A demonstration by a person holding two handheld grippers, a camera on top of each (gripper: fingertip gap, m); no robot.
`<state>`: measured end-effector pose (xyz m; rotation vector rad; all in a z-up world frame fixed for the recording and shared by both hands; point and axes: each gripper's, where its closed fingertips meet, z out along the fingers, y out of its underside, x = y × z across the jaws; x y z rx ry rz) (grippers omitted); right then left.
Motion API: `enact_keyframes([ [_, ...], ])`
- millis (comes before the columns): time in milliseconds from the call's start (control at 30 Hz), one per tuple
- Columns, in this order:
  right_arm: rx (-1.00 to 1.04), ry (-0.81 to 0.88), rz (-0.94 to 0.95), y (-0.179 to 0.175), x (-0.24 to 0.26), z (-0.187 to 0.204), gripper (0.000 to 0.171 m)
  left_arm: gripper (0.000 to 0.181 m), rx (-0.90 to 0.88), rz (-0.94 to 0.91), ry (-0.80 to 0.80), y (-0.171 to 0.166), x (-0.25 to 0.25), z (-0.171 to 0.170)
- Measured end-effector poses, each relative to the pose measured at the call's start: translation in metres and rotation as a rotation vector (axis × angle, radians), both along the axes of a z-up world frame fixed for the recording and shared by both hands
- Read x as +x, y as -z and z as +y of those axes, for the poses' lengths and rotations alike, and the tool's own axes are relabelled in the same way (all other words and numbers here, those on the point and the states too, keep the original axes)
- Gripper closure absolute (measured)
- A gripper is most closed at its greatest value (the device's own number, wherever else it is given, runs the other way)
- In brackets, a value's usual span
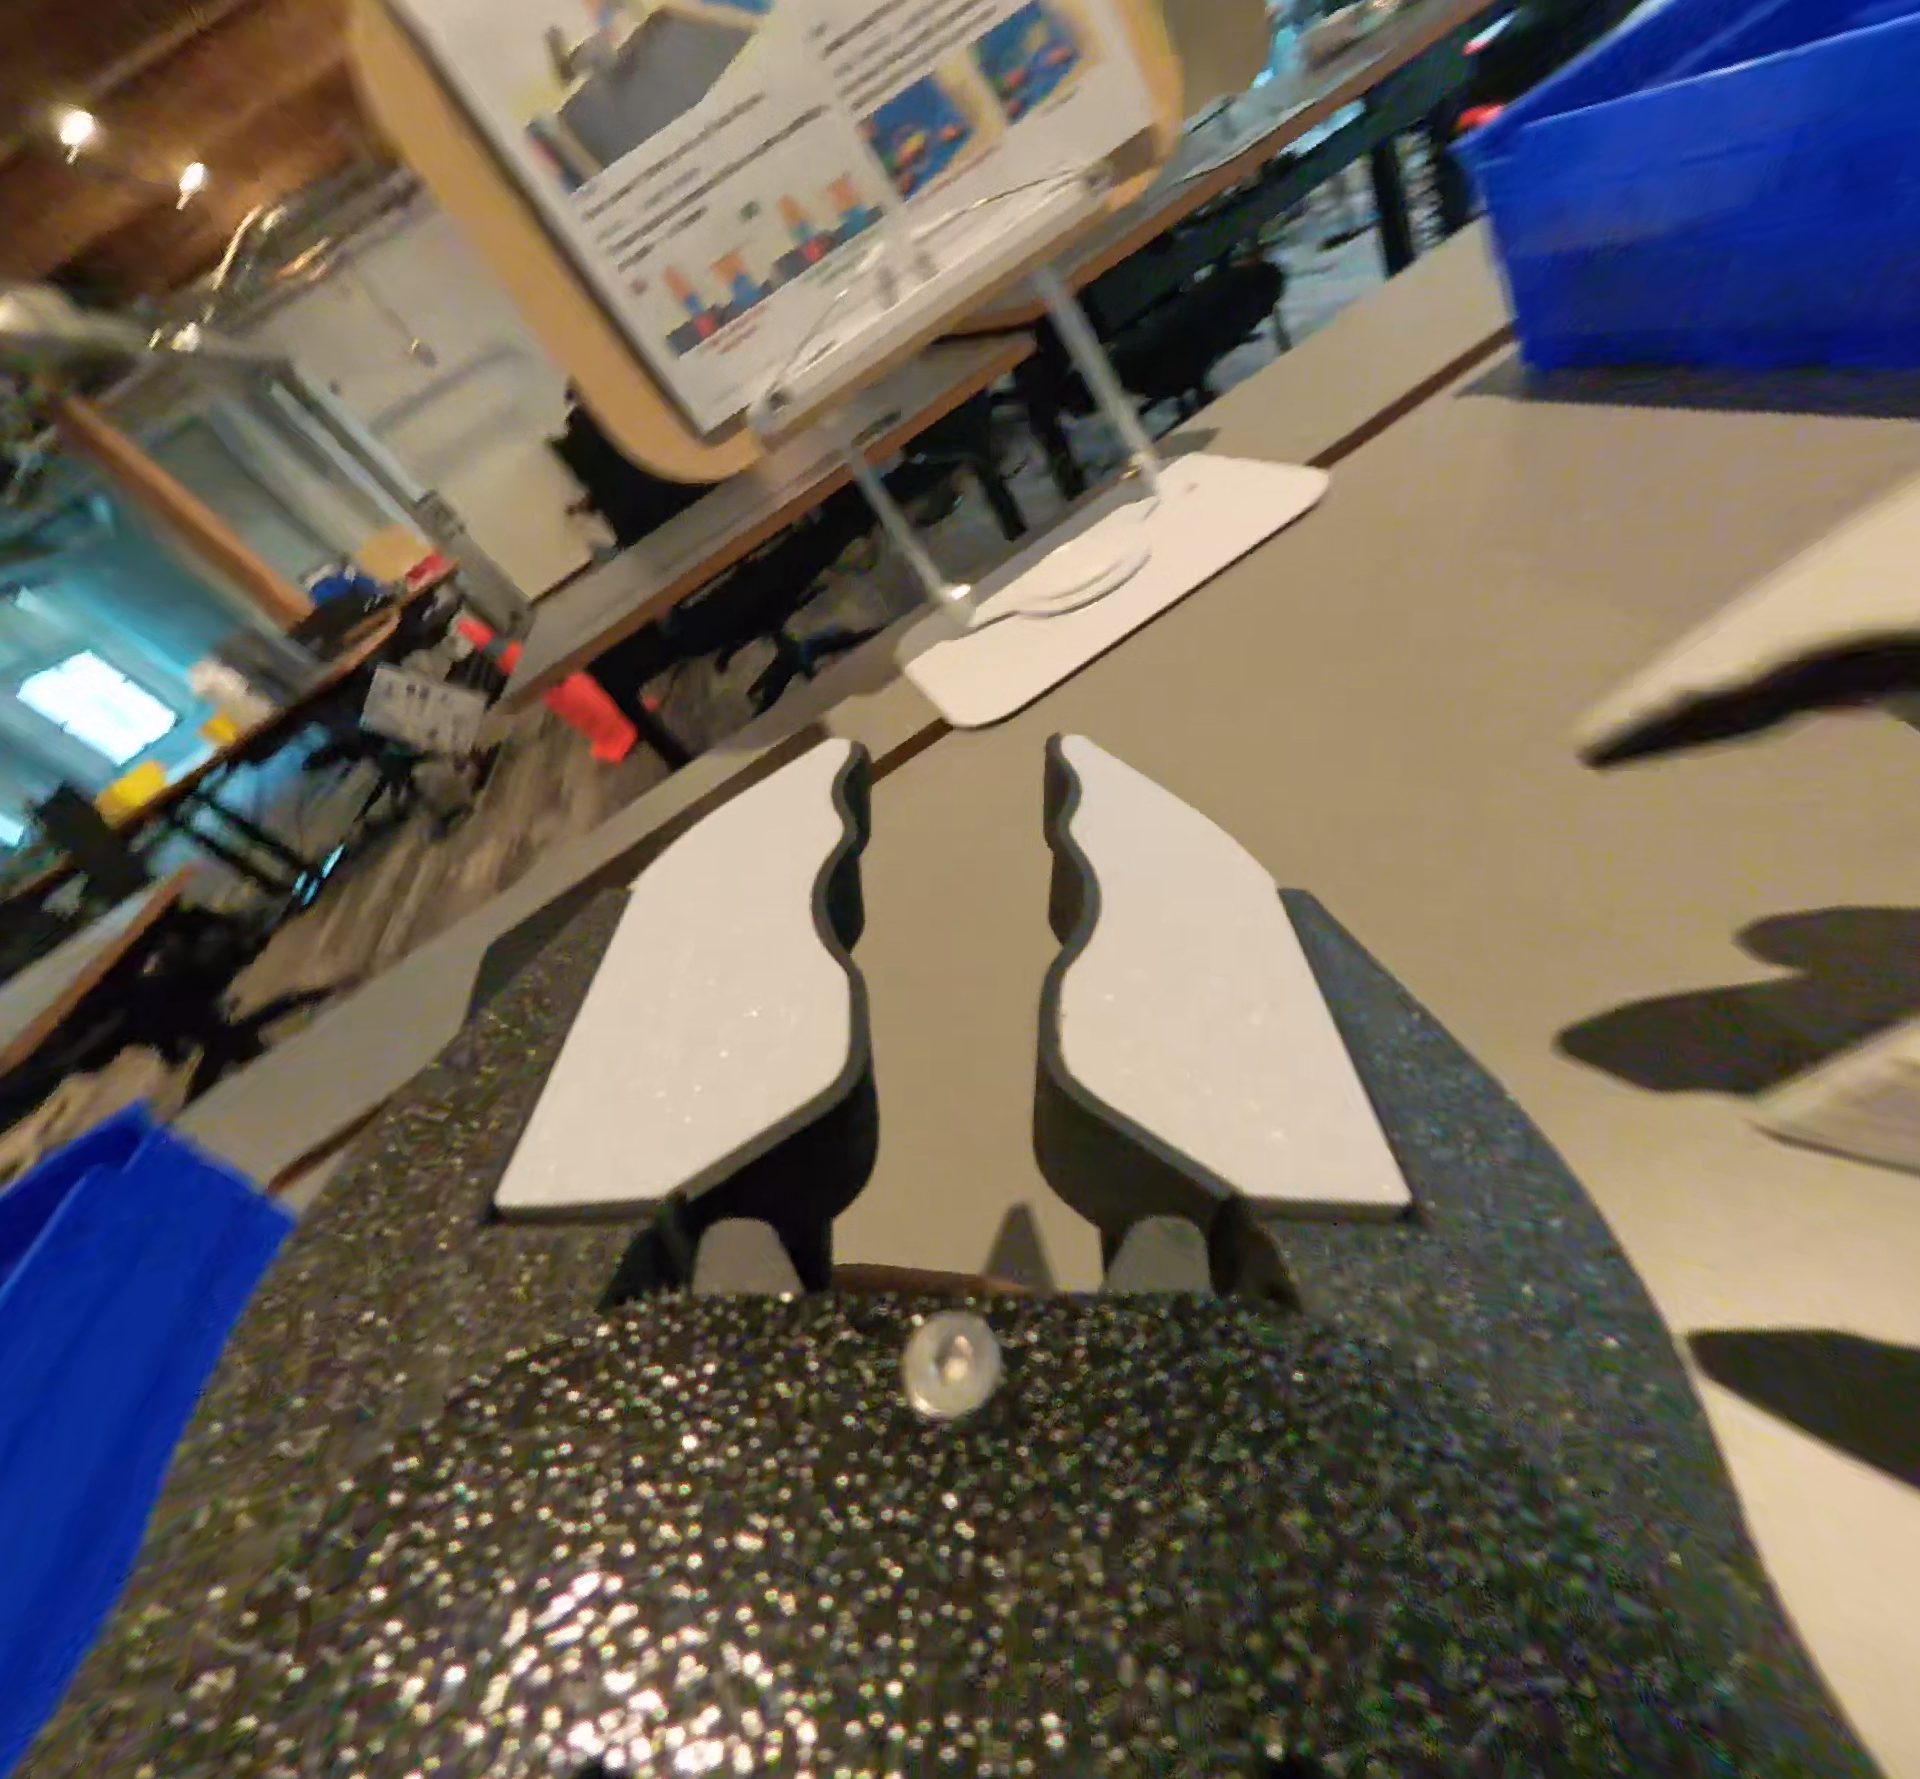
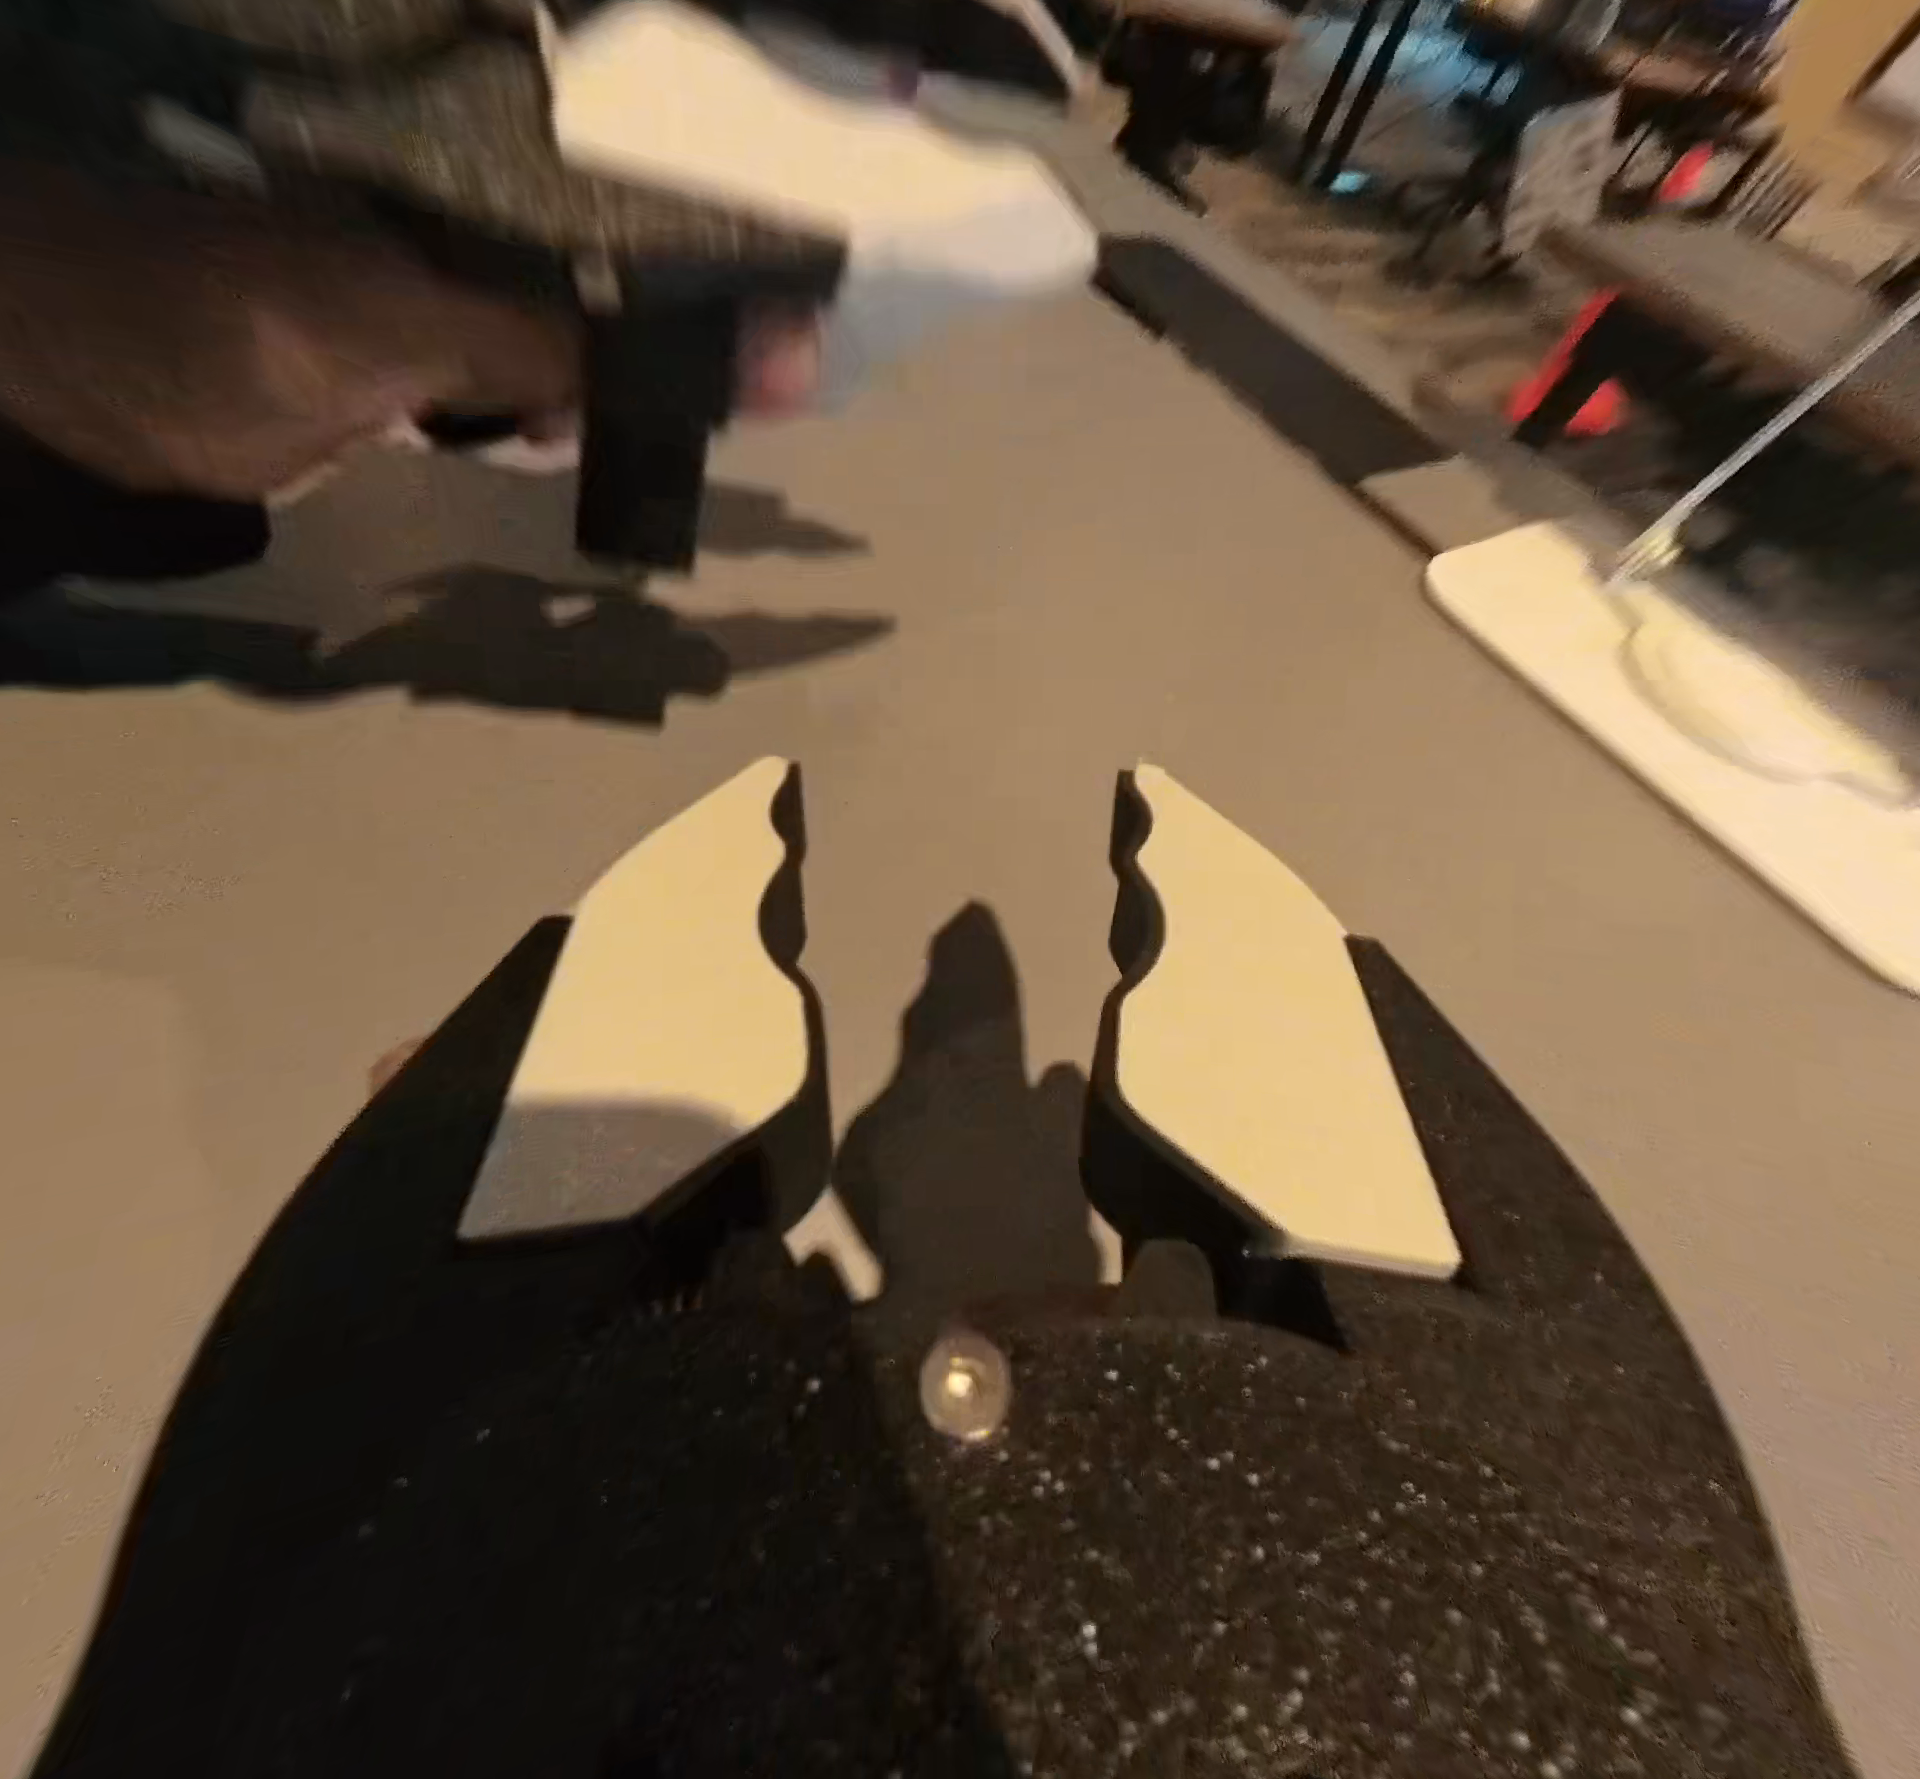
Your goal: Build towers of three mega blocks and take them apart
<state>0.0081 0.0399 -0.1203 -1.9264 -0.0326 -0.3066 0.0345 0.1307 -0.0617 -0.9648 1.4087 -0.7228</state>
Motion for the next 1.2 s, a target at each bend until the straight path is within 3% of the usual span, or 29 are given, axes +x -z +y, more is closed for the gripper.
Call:
enact_keyframes([
  [200, -0.019, -0.014, 0.086, 0.007, 0.002, -0.004, 0.118, 0.143, -0.157, -0.025, -0.227, -0.035, -0.04, 0.096],
  [333, -0.038, -0.021, 0.065, 0.01, 0.0, -0.003, 0.119, 0.138, -0.279, 0.029, -0.355, -0.055, -0.089, 0.183],
  [500, -0.083, -0.034, 0.008, 0.016, -0.005, -0.001, 0.12, 0.129, -0.373, 0.259, -0.507, -0.042, -0.137, 0.304],
  [600, -0.103, -0.038, -0.006, 0.019, -0.006, 0.001, 0.121, 0.129, -0.411, 0.473, -0.47, -0.002, -0.135, 0.351],
  [700, -0.106, -0.038, -0.013, 0.019, -0.007, 0.001, 0.122, 0.129, -0.37, 0.652, -0.428, 0.042, -0.13, 0.381],
  [767, -0.106, -0.038, -0.015, 0.019, -0.007, 0.001, 0.122, 0.129, -0.343, 0.667, -0.446, 0.057, -0.127, 0.398],
  [867, -0.119, -0.043, -0.012, 0.021, -0.008, 0.001, 0.124, 0.126, -0.358, 0.672, -0.357, 0.071, -0.111, 0.391],
  [1033, -0.132, -0.058, -0.02, 0.023, -0.01, 0.002, 0.125, 0.12, -0.234, 0.839, -0.396, 0.106, -0.111, 0.405],
  [1100, -0.136, -0.063, -0.026, 0.024, -0.011, 0.001, 0.125, 0.136, -0.214, 0.871, -0.404, 0.113, -0.115, 0.405],
  [1200, -0.142, -0.063, -0.032, 0.025, -0.012, 0.001, 0.125, 0.14, -0.258, 0.902, -0.433, 0.109, -0.123, 0.401],
])
